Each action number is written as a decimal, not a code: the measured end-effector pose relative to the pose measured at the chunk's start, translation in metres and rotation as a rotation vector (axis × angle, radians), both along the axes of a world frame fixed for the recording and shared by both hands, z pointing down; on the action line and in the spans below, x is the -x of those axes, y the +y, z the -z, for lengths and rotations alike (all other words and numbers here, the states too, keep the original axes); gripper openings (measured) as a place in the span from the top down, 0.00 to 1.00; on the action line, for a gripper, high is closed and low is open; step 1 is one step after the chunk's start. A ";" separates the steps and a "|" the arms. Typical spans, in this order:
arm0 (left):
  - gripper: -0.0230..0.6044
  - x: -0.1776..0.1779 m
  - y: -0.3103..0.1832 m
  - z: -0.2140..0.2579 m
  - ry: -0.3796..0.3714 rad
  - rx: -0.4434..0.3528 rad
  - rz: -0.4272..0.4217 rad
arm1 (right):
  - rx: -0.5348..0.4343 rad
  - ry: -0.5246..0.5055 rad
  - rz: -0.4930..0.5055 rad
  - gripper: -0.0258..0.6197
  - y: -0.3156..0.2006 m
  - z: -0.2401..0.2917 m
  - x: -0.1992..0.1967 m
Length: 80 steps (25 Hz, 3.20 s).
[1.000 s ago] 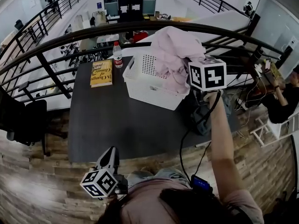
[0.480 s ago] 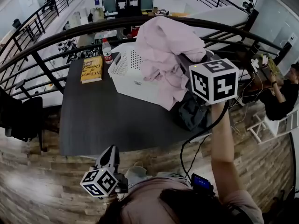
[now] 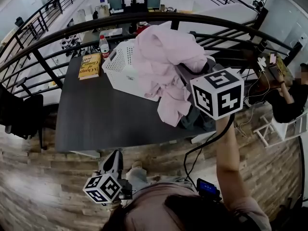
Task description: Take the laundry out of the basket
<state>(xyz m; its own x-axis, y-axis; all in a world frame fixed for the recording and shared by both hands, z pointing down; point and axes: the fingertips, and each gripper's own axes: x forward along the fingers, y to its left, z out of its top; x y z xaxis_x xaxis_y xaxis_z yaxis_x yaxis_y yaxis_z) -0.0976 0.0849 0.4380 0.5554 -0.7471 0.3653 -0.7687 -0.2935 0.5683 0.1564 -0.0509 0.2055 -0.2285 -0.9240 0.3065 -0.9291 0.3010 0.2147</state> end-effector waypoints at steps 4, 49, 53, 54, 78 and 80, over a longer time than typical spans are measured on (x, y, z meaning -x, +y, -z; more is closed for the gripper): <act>0.97 -0.016 0.022 -0.007 -0.003 0.004 0.000 | 0.024 0.000 0.014 0.79 0.022 -0.017 -0.011; 0.97 -0.022 -0.013 -0.021 -0.060 0.072 -0.088 | 0.466 0.061 0.064 0.78 0.020 -0.255 0.015; 0.97 -0.018 -0.021 -0.022 -0.064 0.076 -0.100 | 0.484 0.077 0.075 0.78 0.013 -0.272 0.024; 0.97 -0.017 -0.023 -0.022 -0.064 0.076 -0.102 | 0.488 0.083 0.075 0.78 0.011 -0.276 0.027; 0.97 0.014 -0.055 -0.023 -0.085 0.056 -0.151 | 0.562 0.172 -0.063 0.58 -0.008 -0.326 0.047; 0.97 0.014 -0.056 -0.023 -0.082 0.054 -0.158 | 0.550 0.167 -0.069 0.57 -0.006 -0.321 0.047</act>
<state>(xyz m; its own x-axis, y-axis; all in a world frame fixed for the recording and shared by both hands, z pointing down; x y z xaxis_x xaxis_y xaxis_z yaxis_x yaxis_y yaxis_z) -0.1115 0.0286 0.4613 0.6306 -0.6314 0.4514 -0.7602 -0.3850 0.5234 0.1098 -0.0574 0.5260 -0.0811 -0.6292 0.7730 -0.9175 0.3501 0.1887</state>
